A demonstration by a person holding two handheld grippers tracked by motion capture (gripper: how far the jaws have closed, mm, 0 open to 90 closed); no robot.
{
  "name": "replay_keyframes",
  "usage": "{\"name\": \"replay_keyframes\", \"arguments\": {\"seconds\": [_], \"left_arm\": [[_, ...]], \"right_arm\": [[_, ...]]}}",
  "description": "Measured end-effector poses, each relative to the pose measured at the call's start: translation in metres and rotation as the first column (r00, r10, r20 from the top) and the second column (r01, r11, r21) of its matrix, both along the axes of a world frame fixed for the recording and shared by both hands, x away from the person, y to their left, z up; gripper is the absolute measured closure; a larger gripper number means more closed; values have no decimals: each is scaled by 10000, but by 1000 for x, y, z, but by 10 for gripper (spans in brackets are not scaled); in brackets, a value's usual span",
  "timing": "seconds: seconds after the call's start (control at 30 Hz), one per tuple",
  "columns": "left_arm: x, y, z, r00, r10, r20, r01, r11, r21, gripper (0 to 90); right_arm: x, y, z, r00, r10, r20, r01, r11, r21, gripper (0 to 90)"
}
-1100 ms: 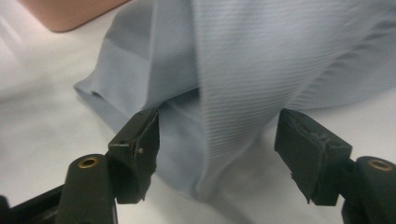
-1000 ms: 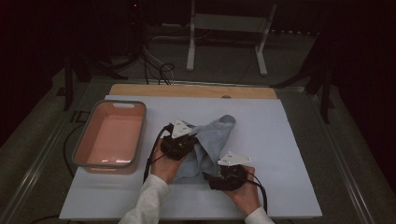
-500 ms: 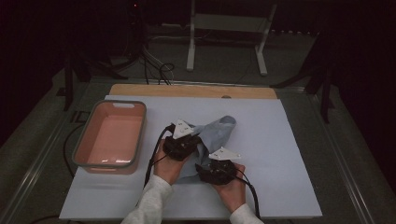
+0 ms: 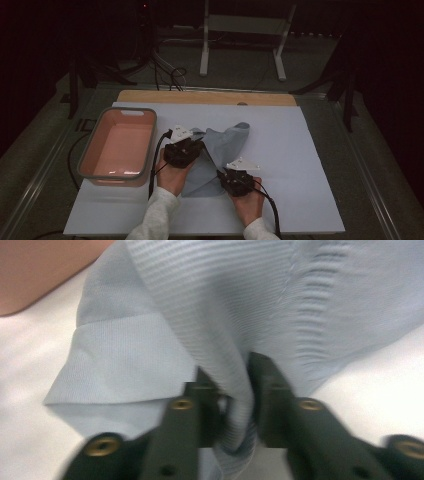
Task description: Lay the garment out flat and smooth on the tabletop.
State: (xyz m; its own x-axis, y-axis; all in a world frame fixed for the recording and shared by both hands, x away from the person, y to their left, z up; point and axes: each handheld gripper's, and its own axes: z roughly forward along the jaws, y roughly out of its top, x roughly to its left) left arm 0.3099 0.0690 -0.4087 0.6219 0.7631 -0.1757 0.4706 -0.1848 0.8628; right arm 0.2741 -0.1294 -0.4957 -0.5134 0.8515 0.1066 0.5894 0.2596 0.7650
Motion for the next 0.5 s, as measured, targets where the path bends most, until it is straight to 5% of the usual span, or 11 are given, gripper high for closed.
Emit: {"name": "replay_keyframes", "arguments": {"seconds": [0.27,0.5], "left_arm": [[1,-10,-6,9992,-320,-252,324,9993,187,885],[0,-30,-19,9943,-881,-597,916,9941,577,880]], "right_arm": [[4,-25,6,9985,-385,390,386,9992,-33,864],[10,-68,18,9906,-1143,751,1160,9931,-183,866]]}}
